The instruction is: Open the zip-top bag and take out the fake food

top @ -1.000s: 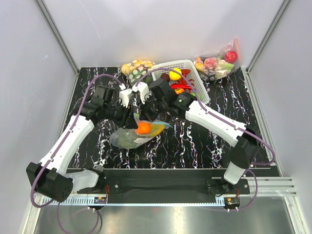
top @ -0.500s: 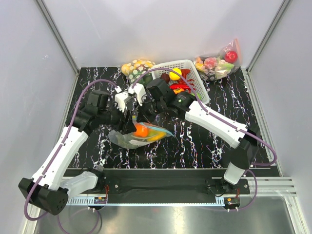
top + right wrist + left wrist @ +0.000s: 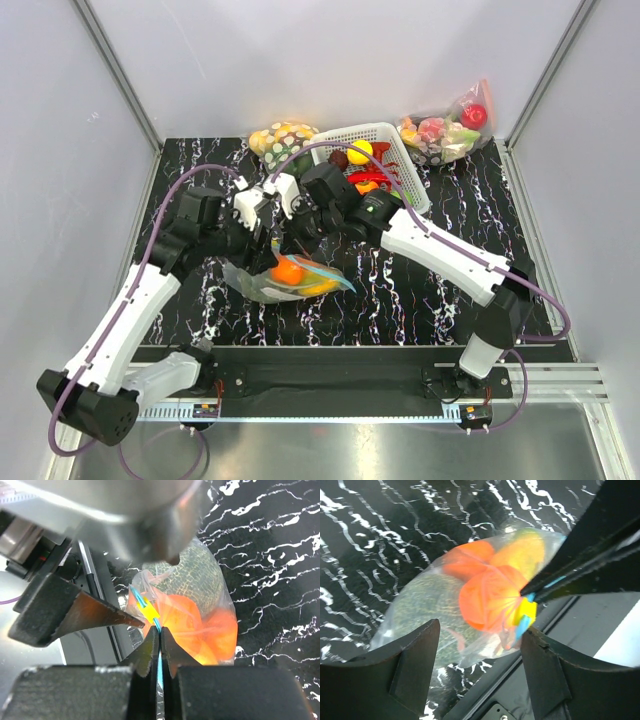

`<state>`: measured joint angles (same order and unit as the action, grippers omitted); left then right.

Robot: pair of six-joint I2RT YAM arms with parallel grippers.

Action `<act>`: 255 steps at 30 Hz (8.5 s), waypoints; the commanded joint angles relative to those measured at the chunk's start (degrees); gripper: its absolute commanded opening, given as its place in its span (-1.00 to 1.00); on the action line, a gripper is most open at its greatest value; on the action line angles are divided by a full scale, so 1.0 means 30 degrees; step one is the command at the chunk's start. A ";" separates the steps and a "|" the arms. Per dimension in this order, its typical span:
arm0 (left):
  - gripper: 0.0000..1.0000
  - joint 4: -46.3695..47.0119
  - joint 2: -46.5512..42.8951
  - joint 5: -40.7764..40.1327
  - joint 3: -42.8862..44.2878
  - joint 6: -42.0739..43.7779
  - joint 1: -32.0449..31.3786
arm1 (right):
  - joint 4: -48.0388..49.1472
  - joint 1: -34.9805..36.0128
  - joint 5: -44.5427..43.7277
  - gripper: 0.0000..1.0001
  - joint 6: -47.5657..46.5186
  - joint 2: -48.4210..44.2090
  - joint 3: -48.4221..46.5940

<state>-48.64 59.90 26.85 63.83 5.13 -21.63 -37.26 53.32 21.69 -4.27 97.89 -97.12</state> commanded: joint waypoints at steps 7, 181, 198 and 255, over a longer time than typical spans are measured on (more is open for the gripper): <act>0.53 0.2063 -0.2124 -0.1305 -0.0653 0.0050 -0.0027 | -0.0911 0.0625 0.1031 -1.00 -0.0421 -0.0344 -0.0116; -1.00 0.8363 0.0921 -0.1538 -0.0829 -0.5576 0.5832 | -0.3811 -0.0078 -0.3803 -0.89 0.3093 -0.5996 0.5009; -1.00 0.9975 0.1333 0.6925 -0.1356 -0.4316 0.5979 | -0.3960 -0.0078 -0.4067 0.13 0.3154 -0.5032 0.1937; -1.00 0.7601 0.1332 0.8452 -0.2030 -0.2236 0.5774 | 0.3718 -0.2685 -0.0083 0.36 0.2303 -0.0020 0.1731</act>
<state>-27.75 64.86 50.72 56.60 -2.76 -4.16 -28.62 45.52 20.67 2.44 98.65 -91.05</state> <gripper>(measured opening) 0.009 0.681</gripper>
